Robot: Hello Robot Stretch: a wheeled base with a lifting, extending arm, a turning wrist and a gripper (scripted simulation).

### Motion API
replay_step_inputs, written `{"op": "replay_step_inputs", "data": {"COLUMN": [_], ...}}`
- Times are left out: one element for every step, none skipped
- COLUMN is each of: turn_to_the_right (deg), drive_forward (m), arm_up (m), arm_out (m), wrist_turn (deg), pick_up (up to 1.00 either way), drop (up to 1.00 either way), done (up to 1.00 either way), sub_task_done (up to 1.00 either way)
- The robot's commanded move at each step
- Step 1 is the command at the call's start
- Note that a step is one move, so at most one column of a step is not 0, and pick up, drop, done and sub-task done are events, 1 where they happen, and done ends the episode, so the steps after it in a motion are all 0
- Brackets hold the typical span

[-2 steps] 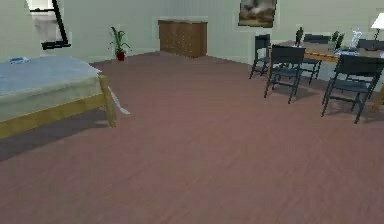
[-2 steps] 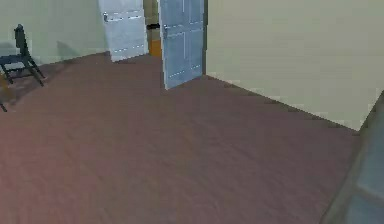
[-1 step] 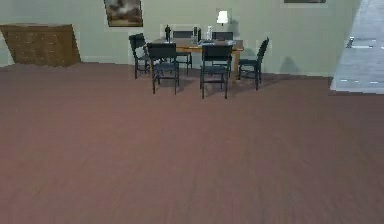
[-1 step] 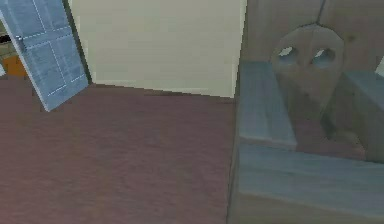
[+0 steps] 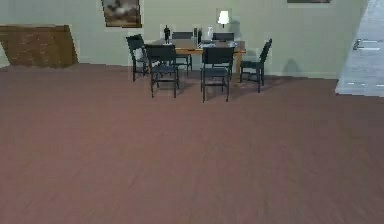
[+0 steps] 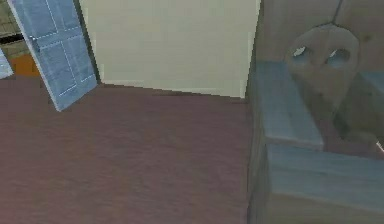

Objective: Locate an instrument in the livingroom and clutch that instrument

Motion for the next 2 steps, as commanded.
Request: {"op": "replay_step_inputs", "data": {"turn_to_the_right": [36.0, 0.0], "drive_forward": [0.00, 1.00], "arm_up": [0.00, 0.00], "arm_out": [0.00, 0.00], "wrist_turn": [0.0, 0.0], "pick_up": [0.00, 0.00], "drop": [0.00, 0.00], "done": [0.00, 0.00], "sub_task_done": [0.00, 0.00]}}
